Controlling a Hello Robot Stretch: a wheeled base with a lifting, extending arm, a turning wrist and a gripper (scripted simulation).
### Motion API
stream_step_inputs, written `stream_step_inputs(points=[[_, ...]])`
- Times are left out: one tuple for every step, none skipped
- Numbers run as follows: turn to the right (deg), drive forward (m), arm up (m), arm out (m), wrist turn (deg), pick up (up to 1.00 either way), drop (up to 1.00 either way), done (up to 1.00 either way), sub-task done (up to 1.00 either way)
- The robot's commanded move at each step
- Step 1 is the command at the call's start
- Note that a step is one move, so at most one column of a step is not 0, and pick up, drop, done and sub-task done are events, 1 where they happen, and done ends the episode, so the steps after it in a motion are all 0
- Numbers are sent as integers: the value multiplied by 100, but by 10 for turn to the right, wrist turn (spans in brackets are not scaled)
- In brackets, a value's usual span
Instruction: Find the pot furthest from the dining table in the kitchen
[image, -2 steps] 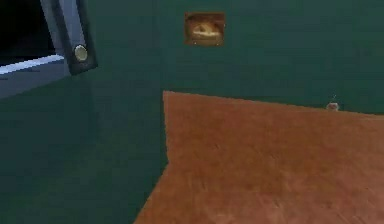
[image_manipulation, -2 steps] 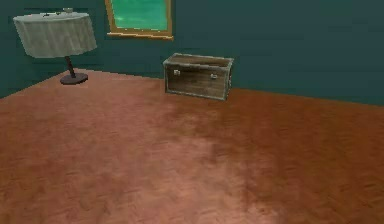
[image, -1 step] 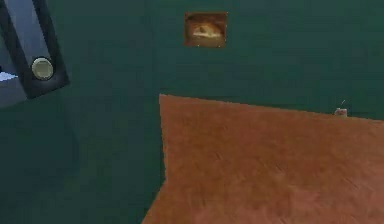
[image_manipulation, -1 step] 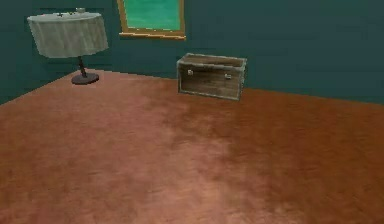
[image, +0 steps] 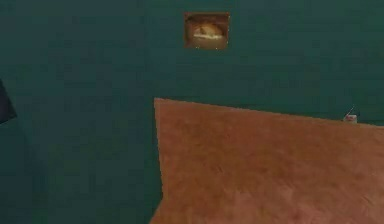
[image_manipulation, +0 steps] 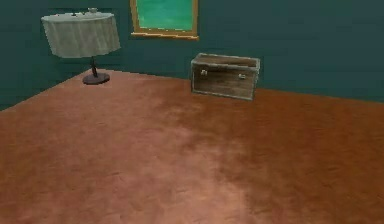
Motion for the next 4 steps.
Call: stream_step_inputs(points=[[150, 0, 0, 0, 0, 0, 0, 0, 0], [0, 100, 0, 0, 0, 0, 0, 0, 0], [30, 0, 0, 0, 0, 0, 0, 0, 0], [0, 45, 0, 0, 0, 0, 0, 0, 0]])
